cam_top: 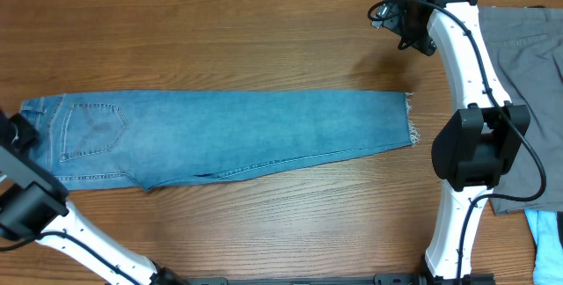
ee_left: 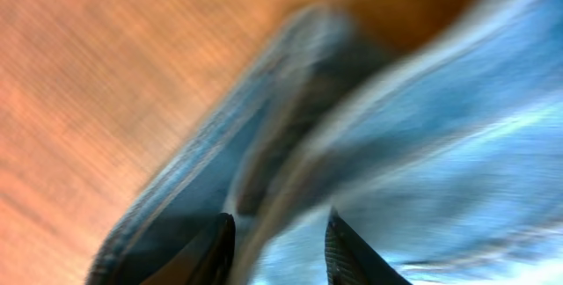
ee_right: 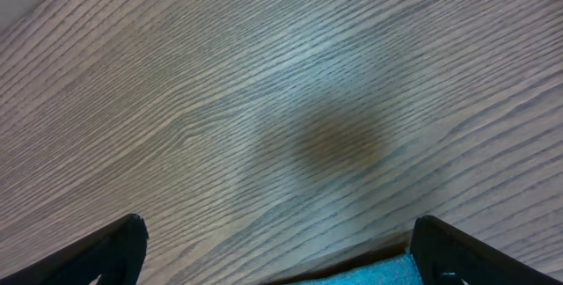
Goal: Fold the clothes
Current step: 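Pull the jeans leftward with the left gripper to straighten them, then release the jeans and raise the left gripper above the waistband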
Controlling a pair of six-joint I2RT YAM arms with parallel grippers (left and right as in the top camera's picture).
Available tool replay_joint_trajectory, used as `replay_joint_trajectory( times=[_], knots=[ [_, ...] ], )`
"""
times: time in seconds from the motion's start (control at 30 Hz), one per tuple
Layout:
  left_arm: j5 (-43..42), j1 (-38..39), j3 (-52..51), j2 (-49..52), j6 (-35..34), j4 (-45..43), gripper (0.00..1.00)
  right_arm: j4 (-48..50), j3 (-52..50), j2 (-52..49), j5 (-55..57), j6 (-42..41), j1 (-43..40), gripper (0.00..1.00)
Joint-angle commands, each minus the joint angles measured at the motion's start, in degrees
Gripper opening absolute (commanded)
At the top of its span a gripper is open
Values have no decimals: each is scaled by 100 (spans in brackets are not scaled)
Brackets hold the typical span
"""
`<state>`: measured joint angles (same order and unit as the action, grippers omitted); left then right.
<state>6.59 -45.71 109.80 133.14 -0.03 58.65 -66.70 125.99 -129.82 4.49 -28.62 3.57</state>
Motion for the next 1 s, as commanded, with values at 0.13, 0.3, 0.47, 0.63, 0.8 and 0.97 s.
replay_joint_trajectory(
  times=[0.13,0.3,0.47,0.63,0.8,0.97],
  knots=[
    [-61,664,935,83,323,354,73,17,146,240,39,11,15,100],
    [-42,894,1705,79,-13,909,100,17,146,240,39,11,15,100],
    [-26,979,2837,79,-568,1834,100,17,146,240,39,11,15,100],
    [-76,975,4087,9,-1453,2776,100,17,146,240,39,11,15,100],
    [-1250,975,4710,-210,-1947,3191,100,17,146,240,39,11,15,100],
    [-3711,977,4900,-595,-1950,3558,100,17,146,240,39,11,15,100]
  ],
)
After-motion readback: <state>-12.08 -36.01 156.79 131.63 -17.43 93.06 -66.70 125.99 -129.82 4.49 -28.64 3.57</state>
